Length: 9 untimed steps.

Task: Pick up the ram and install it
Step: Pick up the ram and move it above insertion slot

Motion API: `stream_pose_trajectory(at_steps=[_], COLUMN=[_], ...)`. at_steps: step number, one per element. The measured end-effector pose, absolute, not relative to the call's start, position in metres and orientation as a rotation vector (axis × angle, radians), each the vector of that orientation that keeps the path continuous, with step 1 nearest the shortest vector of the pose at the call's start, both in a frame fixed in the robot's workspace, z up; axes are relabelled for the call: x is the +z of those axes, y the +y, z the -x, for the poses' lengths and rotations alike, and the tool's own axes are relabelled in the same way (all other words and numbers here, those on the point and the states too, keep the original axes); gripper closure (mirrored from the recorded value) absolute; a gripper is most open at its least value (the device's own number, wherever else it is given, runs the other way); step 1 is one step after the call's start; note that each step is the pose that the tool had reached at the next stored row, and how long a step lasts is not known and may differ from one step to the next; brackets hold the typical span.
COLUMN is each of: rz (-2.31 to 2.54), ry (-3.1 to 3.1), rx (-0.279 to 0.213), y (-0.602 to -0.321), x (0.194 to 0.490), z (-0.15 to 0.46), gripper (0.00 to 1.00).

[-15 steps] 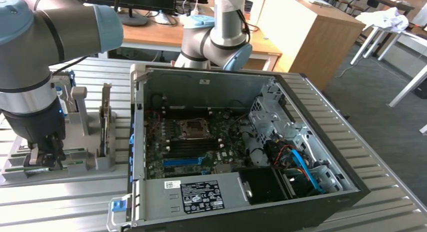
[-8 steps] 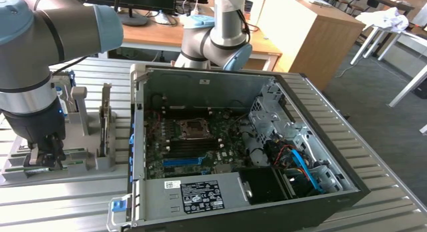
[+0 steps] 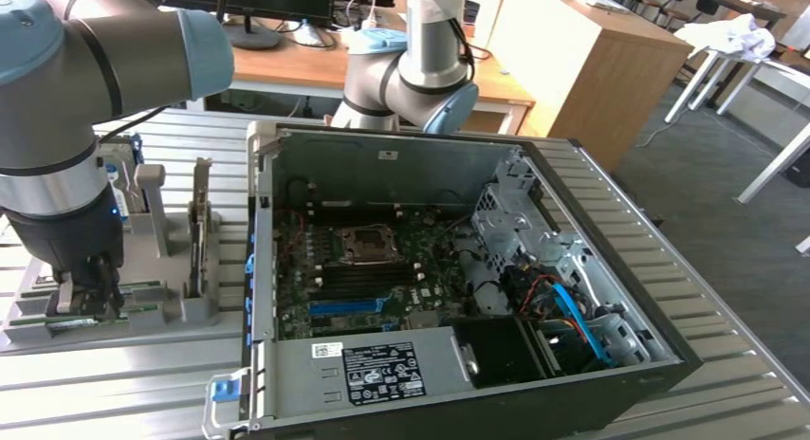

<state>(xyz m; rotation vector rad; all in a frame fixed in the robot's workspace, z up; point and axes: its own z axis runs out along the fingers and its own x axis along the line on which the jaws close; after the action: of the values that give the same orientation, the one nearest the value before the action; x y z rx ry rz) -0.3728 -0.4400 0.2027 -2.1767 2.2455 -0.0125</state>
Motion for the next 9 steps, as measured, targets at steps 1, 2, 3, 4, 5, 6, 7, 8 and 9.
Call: stream_pose_trajectory(at_steps=[1, 2, 3, 4, 5, 6, 7, 8, 9], rz=[2.177, 2.177, 2.177, 2.177, 2.177, 2.177, 2.177, 2.177, 2.177], ry=[2.245, 2.245, 2.245, 2.245, 2.245, 2.245, 2.245, 2.245, 2.245], rx=[-0.012, -0.012, -0.012, -0.012, -0.012, -0.012, -0.012, -0.012, -0.012], y=[-0.4402, -0.4404, -0.4404, -0.4404, -0.4404, -0.4404, -0.4404, -0.4405, -0.4405], x=[0.2027, 0.2027, 0.2027, 0.2027, 0.2027, 0.2027, 0.2027, 0.2027, 0.2027], z=[0.3727, 0.3727, 0.3727, 0.3727, 0.3727, 0.3728, 0.3727, 0.3728, 0.3728], gripper=[0.79, 0.79, 0.79, 0.79, 0.79, 0.79, 0.79, 0.79, 0.79])
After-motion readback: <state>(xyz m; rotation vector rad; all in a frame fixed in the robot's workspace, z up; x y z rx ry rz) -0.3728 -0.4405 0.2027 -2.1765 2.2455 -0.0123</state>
